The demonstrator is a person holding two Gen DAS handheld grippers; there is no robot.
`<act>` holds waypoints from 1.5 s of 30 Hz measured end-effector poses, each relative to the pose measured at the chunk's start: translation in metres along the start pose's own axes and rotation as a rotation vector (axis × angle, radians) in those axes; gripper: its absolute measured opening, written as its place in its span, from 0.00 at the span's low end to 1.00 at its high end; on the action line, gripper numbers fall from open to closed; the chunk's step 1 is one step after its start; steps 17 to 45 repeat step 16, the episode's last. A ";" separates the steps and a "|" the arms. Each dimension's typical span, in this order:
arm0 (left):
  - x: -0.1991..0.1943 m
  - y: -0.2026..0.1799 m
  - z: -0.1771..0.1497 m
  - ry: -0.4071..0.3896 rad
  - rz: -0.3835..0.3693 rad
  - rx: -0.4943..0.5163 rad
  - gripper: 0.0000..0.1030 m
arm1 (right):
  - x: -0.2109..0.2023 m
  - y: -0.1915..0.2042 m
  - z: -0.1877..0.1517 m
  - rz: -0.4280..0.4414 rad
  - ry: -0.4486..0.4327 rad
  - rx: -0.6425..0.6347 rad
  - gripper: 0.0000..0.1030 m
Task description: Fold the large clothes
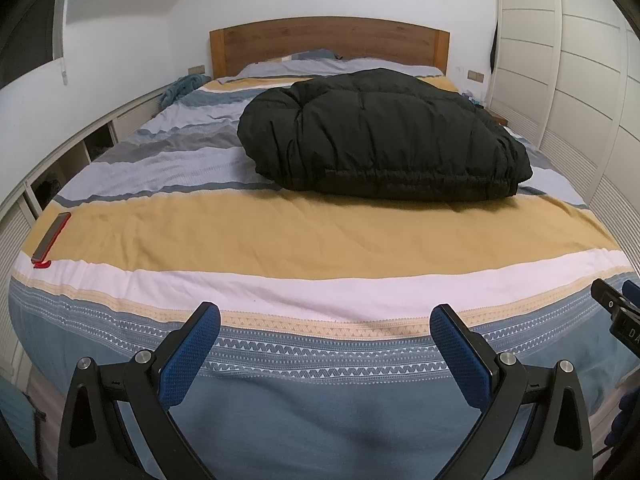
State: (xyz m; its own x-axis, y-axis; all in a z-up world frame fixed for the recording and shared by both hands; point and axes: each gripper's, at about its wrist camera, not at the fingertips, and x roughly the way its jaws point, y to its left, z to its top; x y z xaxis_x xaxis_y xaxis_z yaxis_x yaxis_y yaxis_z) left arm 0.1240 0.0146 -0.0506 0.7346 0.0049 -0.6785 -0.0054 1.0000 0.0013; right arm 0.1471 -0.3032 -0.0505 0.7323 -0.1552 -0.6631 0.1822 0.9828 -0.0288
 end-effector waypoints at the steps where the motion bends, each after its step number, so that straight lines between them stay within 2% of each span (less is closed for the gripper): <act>1: 0.000 0.000 0.000 0.000 0.000 0.001 1.00 | 0.000 0.000 0.000 -0.001 0.001 -0.001 0.76; 45: 0.003 0.001 -0.002 0.015 0.000 -0.006 1.00 | 0.002 0.000 -0.001 -0.006 0.009 -0.010 0.76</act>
